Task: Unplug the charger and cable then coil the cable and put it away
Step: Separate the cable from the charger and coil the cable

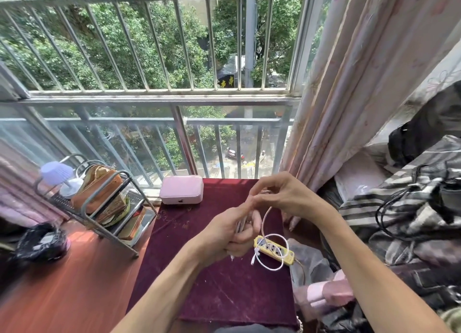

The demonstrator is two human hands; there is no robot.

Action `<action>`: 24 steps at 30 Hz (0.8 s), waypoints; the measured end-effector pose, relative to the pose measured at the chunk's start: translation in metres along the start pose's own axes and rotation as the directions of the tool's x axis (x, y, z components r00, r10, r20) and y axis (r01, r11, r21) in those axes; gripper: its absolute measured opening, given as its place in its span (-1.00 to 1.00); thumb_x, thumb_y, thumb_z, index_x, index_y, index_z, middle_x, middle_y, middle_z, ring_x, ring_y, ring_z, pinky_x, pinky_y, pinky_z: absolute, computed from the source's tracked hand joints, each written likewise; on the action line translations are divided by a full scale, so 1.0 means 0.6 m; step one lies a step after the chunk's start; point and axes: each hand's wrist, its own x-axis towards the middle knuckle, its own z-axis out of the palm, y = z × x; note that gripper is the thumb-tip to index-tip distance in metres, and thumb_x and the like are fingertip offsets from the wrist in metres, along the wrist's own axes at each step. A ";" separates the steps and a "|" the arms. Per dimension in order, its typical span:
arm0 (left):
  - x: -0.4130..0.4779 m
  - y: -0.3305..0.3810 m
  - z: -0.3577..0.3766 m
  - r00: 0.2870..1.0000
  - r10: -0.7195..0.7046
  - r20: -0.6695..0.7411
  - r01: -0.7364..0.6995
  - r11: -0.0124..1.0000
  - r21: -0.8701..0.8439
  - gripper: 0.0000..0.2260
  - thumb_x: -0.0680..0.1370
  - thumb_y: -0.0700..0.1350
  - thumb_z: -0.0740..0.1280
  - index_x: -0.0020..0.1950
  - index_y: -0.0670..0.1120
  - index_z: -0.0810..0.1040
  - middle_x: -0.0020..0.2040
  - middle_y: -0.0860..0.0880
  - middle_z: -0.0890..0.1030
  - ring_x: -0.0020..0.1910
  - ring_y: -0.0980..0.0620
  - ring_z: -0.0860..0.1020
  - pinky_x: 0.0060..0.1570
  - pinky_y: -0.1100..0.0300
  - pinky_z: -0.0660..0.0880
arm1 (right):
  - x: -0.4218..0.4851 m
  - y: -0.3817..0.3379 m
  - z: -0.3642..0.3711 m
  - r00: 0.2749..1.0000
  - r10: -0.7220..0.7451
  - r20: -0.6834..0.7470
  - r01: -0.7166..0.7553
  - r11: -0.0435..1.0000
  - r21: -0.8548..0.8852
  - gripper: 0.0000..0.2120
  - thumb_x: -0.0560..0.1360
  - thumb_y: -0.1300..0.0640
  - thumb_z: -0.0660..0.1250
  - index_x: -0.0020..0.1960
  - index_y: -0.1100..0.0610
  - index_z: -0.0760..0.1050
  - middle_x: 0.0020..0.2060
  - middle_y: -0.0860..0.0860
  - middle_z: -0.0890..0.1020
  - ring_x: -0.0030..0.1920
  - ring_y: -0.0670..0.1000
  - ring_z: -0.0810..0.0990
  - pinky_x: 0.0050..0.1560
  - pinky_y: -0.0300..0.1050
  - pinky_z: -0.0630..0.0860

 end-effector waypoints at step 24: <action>0.032 0.049 -0.033 0.958 0.226 -0.177 -0.274 0.904 -0.327 -0.81 0.63 -0.11 0.19 0.04 -0.17 0.55 -0.50 0.02 0.35 -0.64 0.16 0.26 -0.56 0.23 0.07 | -0.019 0.066 0.157 0.953 0.200 -0.226 -0.225 0.970 -0.094 -0.63 0.62 -0.15 0.12 -0.34 -0.15 0.42 -0.46 -0.09 0.44 -0.41 -0.11 0.37 -0.32 0.06 0.41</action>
